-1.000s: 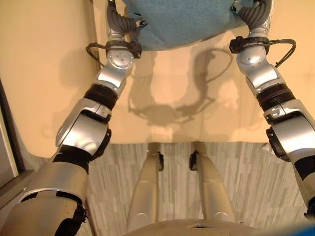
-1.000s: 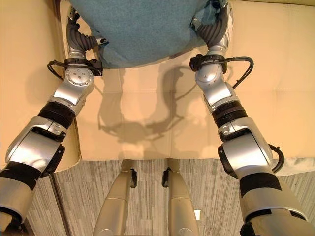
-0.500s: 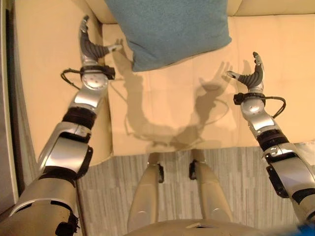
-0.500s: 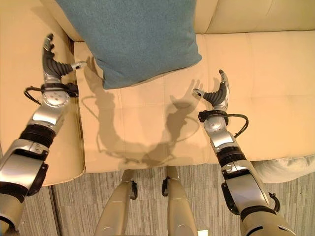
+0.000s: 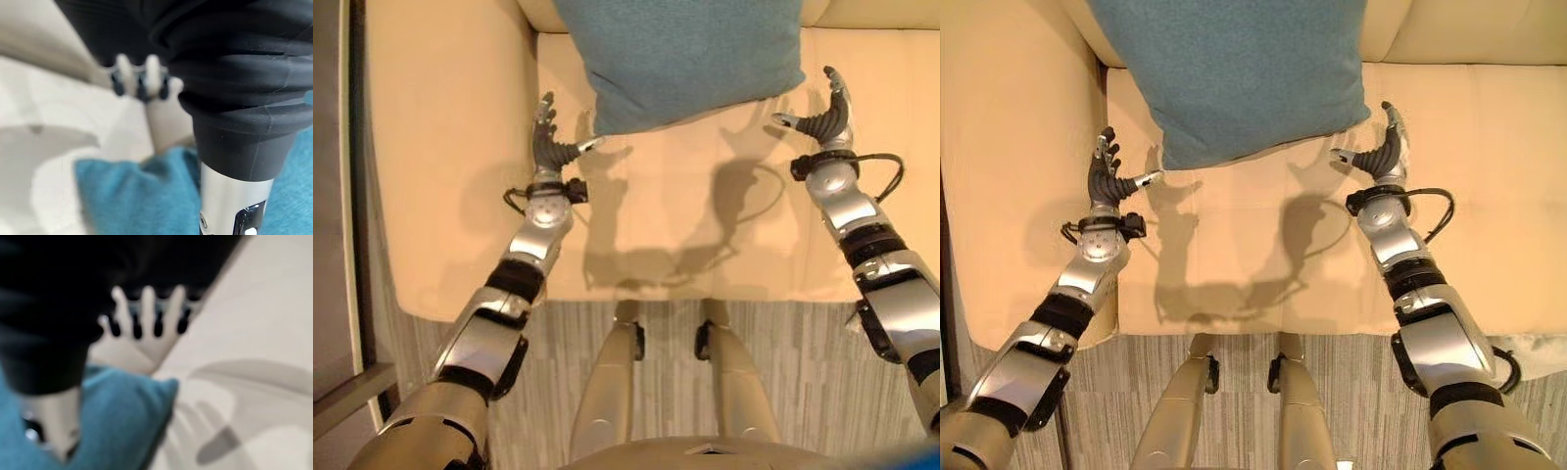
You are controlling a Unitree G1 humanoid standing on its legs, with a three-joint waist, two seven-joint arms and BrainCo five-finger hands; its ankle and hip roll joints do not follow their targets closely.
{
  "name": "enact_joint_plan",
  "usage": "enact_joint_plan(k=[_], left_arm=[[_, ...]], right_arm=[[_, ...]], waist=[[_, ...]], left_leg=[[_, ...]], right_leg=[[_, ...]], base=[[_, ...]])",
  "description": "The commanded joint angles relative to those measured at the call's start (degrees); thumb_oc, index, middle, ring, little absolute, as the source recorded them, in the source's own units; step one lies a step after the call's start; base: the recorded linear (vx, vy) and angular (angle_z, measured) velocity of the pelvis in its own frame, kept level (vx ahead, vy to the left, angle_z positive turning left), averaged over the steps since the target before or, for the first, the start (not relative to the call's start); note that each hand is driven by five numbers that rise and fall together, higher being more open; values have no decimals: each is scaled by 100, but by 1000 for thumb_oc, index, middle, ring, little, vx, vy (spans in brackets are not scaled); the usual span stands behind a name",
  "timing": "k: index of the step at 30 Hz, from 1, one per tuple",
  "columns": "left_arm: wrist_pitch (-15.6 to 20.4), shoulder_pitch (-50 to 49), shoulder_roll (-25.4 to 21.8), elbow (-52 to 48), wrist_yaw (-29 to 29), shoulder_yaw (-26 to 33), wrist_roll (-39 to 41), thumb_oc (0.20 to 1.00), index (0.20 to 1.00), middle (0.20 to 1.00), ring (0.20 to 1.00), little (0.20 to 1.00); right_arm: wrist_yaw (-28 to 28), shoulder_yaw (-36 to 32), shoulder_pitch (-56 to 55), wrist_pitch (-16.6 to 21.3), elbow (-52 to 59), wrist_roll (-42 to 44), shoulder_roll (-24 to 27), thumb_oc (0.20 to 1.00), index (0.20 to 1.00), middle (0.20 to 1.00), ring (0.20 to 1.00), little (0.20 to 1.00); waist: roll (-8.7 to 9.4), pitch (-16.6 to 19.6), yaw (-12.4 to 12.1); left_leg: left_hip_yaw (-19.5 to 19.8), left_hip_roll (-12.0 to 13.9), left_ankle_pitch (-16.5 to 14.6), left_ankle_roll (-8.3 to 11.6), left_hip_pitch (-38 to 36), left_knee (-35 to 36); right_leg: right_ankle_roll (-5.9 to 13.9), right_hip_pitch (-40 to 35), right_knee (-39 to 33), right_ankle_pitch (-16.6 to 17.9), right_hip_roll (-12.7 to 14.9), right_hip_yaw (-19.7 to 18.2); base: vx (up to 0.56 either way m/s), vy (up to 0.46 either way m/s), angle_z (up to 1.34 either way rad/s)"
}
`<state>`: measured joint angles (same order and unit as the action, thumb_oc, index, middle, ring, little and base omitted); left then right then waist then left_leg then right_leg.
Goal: Pick up all the scattered cushions and arrange them neatly on the sofa.
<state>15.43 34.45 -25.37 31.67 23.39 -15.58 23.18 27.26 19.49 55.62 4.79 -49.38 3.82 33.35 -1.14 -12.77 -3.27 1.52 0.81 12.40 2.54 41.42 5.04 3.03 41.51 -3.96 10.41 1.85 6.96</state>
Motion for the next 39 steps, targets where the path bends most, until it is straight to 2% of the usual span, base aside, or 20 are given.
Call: enact_joint_plan(k=[1,4,5,7,15,20,21,22,33,39], left_arm=[[396,-492,-232,-174,-252,250,350,1000,1000,1000,1000,1000],[511,-1656,-291,-699,-638,562,663,1000,1000,1000,1000,1000],[511,-1656,-291,-699,-638,562,663,1000,1000,1000,1000,1000],[545,-2258,-338,-918,-863,693,845,1000,1000,1000,1000,1000],[513,-3050,-347,-1344,-1438,559,1182,1000,1000,1000,1000,1000],[487,-3027,-233,-1343,-1567,345,1263,1000,1000,1000,1000,1000],[479,-3005,-211,-1339,-1579,309,1258,1000,1000,1000,1000,1000],[470,-2920,-142,-1297,-1591,241,1265,1000,1000,1000,1000,1000],[410,-2807,28,-1143,-1524,181,1114,1000,1000,1000,1000,1000],[377,-2822,107,-1006,-1469,202,1038,1000,1000,1000,1000,1000]], right_arm=[[27,33,168,231,-117,187,370,1000,1000,1000,1000,1000],[-62,99,259,274,-276,245,663,1000,1000,1000,1000,1000],[-62,99,259,274,-276,245,663,1000,1000,1000,1000,1000],[-122,160,385,353,-460,387,827,1000,1000,1000,1000,1000],[-218,332,662,615,-581,699,1005,1000,1000,1000,1000,1000],[-195,424,825,723,-459,807,950,1000,1000,1000,1000,1000],[-193,429,839,743,-391,830,908,912,912,912,912,912],[-164,421,859,778,-287,818,832,200,200,200,200,200],[-2,-55,485,871,280,673,152,200,200,200,200,200],[24,-57,422,844,448,490,-88,200,200,200,200,200]], waist=[[93,159,-156],[78,202,-391],[78,202,-391],[65,267,-554],[-21,391,-938],[-54,449,-1010],[-56,455,-1013],[-42,476,-1018],[-49,473,-925],[-76,444,-914]], left_leg=[[15,-85,-251,495,31,-4],[48,-85,-200,517,165,-4],[48,-85,-200,517,165,-4],[51,-87,-166,536,284,-4],[133,-125,-109,547,586,-4],[179,-132,-60,554,719,-4],[188,-133,-48,557,746,-4],[203,-145,-58,547,776,-4],[192,-166,-151,509,590,-4],[166,-167,-167,500,501,-4]], right_leg=[[622,-30,136,-485,193,138],[626,85,125,-486,189,181],[626,85,125,-486,189,181],[635,172,80,-480,195,217],[703,409,-55,-429,230,267],[739,549,-89,-414,230,260],[745,571,-95,-410,227,254],[746,595,-104,-415,226,249],[696,450,-94,-421,230,227],[691,373,-87,-402,255,233]], base=[[15,-31,9],[14,-23,7],[6,-13,8],[1,-5,13],[10,2,6],[4,2,1],[32,18,2],[0,0,0],[-1,6,0],[-3,6,0]])
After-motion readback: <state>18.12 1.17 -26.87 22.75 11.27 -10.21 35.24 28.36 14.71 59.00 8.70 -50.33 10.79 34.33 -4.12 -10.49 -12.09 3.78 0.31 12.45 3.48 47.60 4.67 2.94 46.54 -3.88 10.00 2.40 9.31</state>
